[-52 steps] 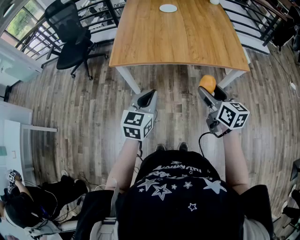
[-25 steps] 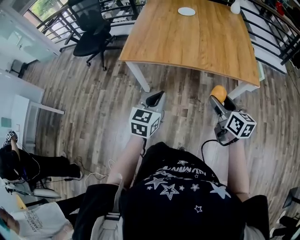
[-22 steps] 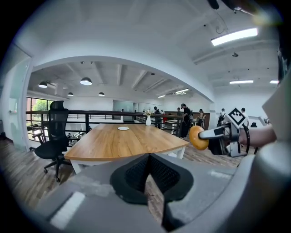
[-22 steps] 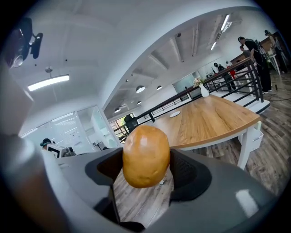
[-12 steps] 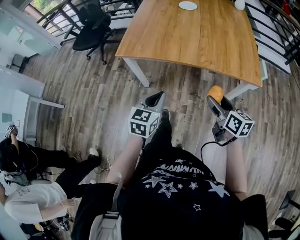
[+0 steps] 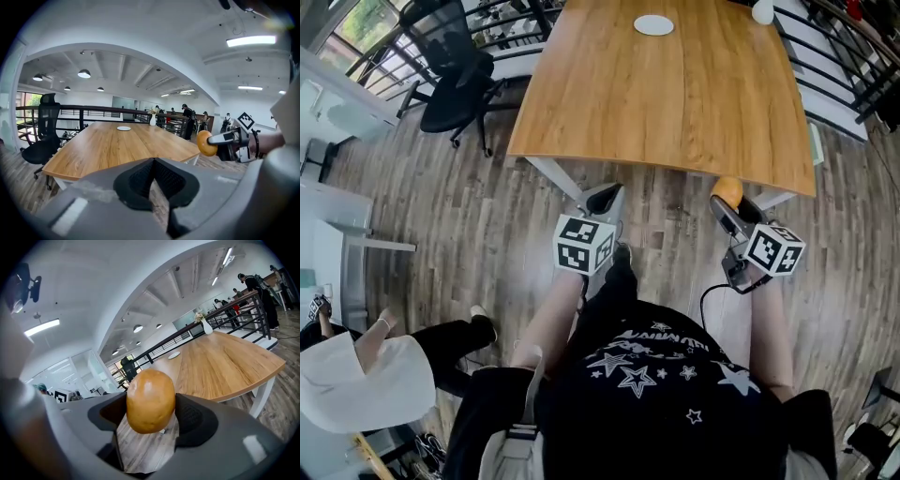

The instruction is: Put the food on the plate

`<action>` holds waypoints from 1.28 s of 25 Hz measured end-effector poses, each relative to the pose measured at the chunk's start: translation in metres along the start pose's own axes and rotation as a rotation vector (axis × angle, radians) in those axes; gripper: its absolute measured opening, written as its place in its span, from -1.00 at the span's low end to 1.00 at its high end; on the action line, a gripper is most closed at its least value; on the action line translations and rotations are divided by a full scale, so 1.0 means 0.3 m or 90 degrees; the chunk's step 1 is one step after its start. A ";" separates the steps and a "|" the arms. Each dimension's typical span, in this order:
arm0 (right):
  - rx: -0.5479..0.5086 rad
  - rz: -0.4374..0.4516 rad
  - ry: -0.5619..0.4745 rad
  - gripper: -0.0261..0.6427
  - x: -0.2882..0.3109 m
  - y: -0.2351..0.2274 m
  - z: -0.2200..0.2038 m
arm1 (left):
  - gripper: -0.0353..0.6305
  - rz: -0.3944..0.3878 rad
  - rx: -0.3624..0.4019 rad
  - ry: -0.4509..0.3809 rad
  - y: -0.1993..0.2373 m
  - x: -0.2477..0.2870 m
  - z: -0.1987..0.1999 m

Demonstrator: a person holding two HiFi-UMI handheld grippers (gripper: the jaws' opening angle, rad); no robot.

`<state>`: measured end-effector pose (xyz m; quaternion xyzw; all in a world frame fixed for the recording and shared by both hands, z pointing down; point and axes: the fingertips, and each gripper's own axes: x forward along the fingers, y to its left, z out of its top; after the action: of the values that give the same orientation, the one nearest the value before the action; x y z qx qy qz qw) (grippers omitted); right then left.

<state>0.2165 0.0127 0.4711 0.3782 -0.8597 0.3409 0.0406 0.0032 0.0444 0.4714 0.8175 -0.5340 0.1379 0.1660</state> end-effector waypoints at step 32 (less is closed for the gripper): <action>-0.018 -0.116 -0.026 0.06 0.670 -0.045 0.468 | -0.89 -0.060 -0.023 -0.010 0.770 0.388 0.314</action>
<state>0.1094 -0.2057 0.4371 0.4612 -0.8271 0.3157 0.0591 -0.1589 -0.1777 0.4615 0.8398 -0.4983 0.1139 0.1827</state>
